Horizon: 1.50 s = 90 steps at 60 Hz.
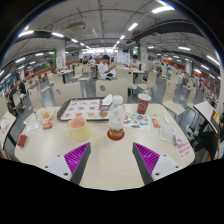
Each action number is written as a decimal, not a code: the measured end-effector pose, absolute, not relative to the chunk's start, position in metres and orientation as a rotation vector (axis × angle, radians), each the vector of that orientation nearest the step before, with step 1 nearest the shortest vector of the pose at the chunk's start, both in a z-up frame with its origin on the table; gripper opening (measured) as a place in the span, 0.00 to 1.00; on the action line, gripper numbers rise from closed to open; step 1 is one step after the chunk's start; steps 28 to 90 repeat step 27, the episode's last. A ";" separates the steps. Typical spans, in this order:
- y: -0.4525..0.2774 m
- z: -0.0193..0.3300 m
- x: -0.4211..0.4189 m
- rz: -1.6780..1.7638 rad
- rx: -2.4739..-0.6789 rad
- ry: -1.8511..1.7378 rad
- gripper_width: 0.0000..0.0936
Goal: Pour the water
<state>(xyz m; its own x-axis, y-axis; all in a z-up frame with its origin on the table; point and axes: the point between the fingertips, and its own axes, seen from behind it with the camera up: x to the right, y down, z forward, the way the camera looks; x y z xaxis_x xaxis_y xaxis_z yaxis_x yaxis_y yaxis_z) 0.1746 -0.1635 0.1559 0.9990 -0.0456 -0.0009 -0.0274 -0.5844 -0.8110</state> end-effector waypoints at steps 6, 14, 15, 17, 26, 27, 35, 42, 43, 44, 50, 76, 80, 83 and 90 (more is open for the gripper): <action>-0.181 0.164 0.169 -0.048 -2.195 0.035 0.90; -0.195 0.164 0.162 -0.031 -2.215 0.028 0.91; -0.197 0.163 0.161 -0.031 -2.219 0.021 0.91; -0.199 0.161 0.158 -0.027 -2.224 0.009 0.91; -0.197 0.166 0.149 0.009 -2.218 0.004 0.91; -0.195 0.167 0.149 0.010 -2.217 0.006 0.90; -0.195 0.167 0.149 0.010 -2.217 0.006 0.90; -0.195 0.167 0.149 0.010 -2.217 0.006 0.90; -0.195 0.167 0.149 0.010 -2.217 0.006 0.90; -0.195 0.167 0.149 0.010 -2.217 0.006 0.90; -0.195 0.167 0.149 0.010 -2.217 0.006 0.90; -0.195 0.167 0.149 0.010 -2.217 0.006 0.90; -0.195 0.167 0.149 0.010 -2.217 0.006 0.90; -0.195 0.167 0.149 0.010 -2.217 0.006 0.90; -0.195 0.167 0.149 0.010 -2.217 0.006 0.90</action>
